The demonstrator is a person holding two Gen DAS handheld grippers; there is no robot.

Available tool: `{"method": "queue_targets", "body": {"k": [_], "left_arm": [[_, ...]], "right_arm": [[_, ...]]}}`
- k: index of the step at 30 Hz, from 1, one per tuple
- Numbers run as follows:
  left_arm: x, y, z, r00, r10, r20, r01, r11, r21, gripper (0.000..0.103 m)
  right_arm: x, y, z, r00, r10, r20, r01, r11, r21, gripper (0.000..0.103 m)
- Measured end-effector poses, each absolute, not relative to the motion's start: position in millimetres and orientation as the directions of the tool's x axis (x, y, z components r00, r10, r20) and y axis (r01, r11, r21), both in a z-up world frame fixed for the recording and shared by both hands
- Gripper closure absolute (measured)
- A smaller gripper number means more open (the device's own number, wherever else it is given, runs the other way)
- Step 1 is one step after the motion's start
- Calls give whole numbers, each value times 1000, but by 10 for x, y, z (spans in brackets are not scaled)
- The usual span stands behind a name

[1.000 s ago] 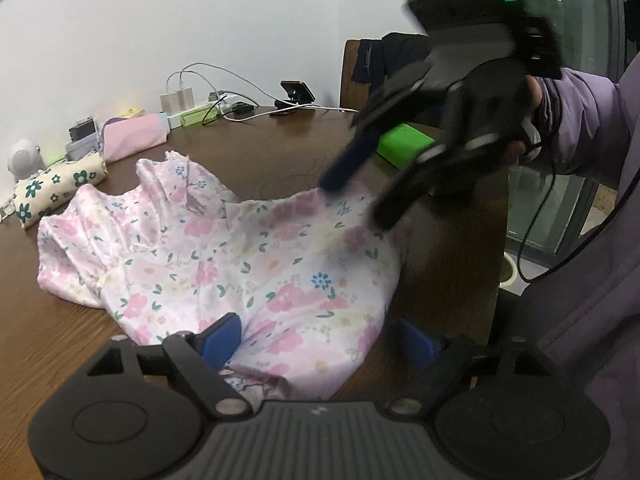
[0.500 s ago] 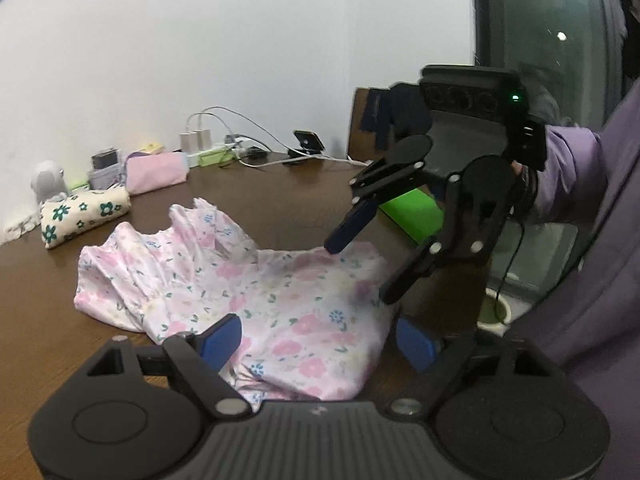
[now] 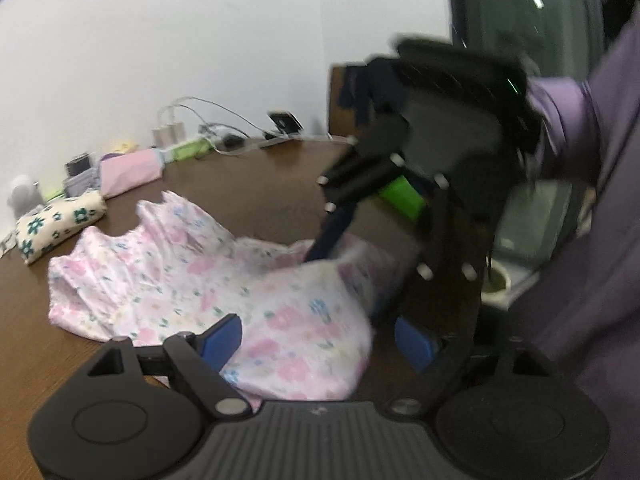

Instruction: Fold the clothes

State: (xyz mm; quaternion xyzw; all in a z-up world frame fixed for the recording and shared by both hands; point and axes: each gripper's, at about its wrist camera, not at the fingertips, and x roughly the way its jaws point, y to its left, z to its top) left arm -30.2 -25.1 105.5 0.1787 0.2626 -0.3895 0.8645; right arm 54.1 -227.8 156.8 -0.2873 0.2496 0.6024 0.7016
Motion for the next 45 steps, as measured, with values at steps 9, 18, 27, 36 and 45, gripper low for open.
{"method": "queue_targets", "body": {"k": [9, 18, 27, 36, 45], "left_arm": [[-383, -321, 946, 562, -552, -616, 785, 591, 186, 20], [-907, -456, 888, 548, -568, -614, 830, 464, 311, 25], [-319, -104, 950, 388, -691, -610, 820, 561, -114, 78], [-44, 26, 1140, 213, -807, -551, 775, 483, -407, 80], [90, 179, 1277, 427, -777, -464, 623, 624, -472, 44]], "right_arm": [[806, -2303, 1593, -101, 697, -709, -979, 56, 195, 87], [928, -2546, 1666, -427, 715, -553, -810, -32, 585, 90], [706, -2696, 1932, -207, 784, -585, -923, 42, 383, 8], [197, -2800, 1736, 61, 829, -556, -996, 86, 18, 41], [892, -3037, 1616, -45, 915, -402, -744, 238, 625, 81]]}}
